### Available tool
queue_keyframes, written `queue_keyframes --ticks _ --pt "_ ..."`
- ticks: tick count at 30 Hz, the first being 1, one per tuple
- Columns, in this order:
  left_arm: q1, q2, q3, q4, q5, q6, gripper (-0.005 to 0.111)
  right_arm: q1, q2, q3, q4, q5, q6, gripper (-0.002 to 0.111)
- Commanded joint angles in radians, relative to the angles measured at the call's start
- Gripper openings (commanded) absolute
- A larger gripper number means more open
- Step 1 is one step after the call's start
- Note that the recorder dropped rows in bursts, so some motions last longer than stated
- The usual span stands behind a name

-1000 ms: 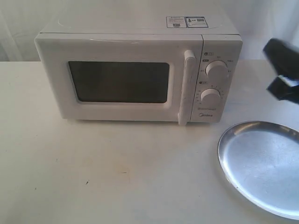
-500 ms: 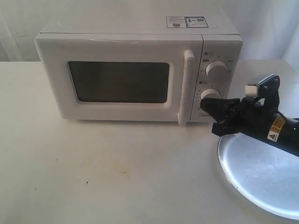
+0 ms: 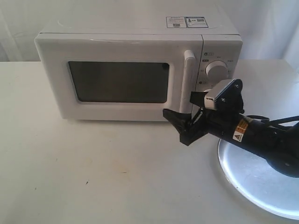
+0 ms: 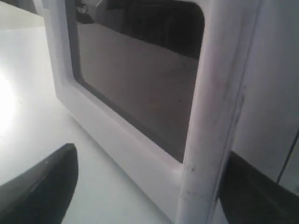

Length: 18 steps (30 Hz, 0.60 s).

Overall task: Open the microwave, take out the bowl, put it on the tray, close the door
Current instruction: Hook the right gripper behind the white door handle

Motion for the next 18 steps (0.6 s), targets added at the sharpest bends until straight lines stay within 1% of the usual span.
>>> queue_keyframes --ticks 1,4,5,8,9,12,15,18 --pt "-0.004 -0.004 -0.004 -0.004 0.0 -0.002 0.0 0.038 -0.003 -0.012 0.102 -0.021 -0.084 0.068" --pt "-0.004 -0.004 -0.004 -0.004 0.0 -0.002 0.0 0.062 -0.003 -0.033 0.091 -0.021 -0.075 0.054" --pt "-0.004 -0.004 -0.004 -0.004 0.0 -0.002 0.0 0.073 -0.003 -0.044 0.08 0.007 -0.075 0.046" --pt "-0.004 -0.004 -0.004 -0.004 0.0 -0.002 0.0 0.109 -0.003 -0.075 0.057 0.12 -0.075 0.012" --pt "-0.004 -0.004 -0.004 -0.004 0.0 -0.002 0.0 0.118 -0.003 -0.081 0.048 0.131 -0.075 0.0" --pt "-0.004 -0.004 -0.004 -0.004 0.0 -0.002 0.0 0.136 -0.003 -0.083 -0.037 0.087 -0.124 0.0" --pt "-0.004 -0.004 -0.004 -0.004 0.0 -0.002 0.0 0.139 -0.003 -0.083 -0.238 -0.021 -0.162 0.0" --pt "-0.004 -0.004 -0.004 -0.004 0.0 -0.002 0.0 0.141 -0.003 -0.083 -0.362 -0.021 -0.159 0.0"
